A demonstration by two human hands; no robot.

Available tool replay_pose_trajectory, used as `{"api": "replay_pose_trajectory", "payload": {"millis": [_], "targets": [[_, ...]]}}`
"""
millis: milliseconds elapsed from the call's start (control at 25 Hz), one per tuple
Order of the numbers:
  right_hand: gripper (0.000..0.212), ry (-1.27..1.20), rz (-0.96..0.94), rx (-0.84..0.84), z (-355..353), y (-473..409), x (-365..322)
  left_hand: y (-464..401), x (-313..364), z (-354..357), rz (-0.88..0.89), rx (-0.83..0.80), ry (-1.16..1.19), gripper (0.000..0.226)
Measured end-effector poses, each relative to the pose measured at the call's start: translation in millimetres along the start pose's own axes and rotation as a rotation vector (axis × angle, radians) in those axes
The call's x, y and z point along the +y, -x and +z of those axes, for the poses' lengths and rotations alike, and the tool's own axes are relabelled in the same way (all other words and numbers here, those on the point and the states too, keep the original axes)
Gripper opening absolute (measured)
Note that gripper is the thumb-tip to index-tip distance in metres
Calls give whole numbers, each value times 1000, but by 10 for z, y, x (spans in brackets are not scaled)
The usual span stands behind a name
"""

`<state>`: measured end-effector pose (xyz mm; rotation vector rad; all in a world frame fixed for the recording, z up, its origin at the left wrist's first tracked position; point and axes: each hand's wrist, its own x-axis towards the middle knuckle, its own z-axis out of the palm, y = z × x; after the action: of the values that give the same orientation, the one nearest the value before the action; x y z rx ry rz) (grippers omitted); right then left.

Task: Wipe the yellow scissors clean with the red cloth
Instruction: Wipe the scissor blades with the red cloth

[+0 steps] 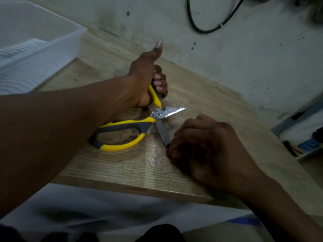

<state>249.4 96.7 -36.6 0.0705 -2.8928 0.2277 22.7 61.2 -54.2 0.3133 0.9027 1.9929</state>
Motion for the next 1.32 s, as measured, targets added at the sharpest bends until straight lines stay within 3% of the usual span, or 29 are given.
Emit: {"api": "replay_pose_trajectory", "payload": {"millis": [160, 320, 520, 720, 920, 1120, 1320], "targets": [[18, -31, 46, 85, 77, -175, 69, -6, 14, -14, -7, -5, 22, 68], [25, -104, 65, -49, -53, 73, 97, -10, 9, -22, 1, 3, 14, 69], [28, -94, 139, 120, 115, -169, 71, -24, 3, -6, -10, -12, 20, 71], [18, -63, 63, -82, -80, -40, 100, -40, 1, 0, 0, -2, -3, 70], [17, -75, 120, 138, 98, -298, 84, -25, -3, -4, -6, -13, 4, 69], [15, -25, 33, -71, -89, -72, 88, -40, -6, -18, 5, 1, -6, 68], [20, -61, 127, 139, 103, -387, 15, -24, -1, -15, 9, 2, -5, 69]]}}
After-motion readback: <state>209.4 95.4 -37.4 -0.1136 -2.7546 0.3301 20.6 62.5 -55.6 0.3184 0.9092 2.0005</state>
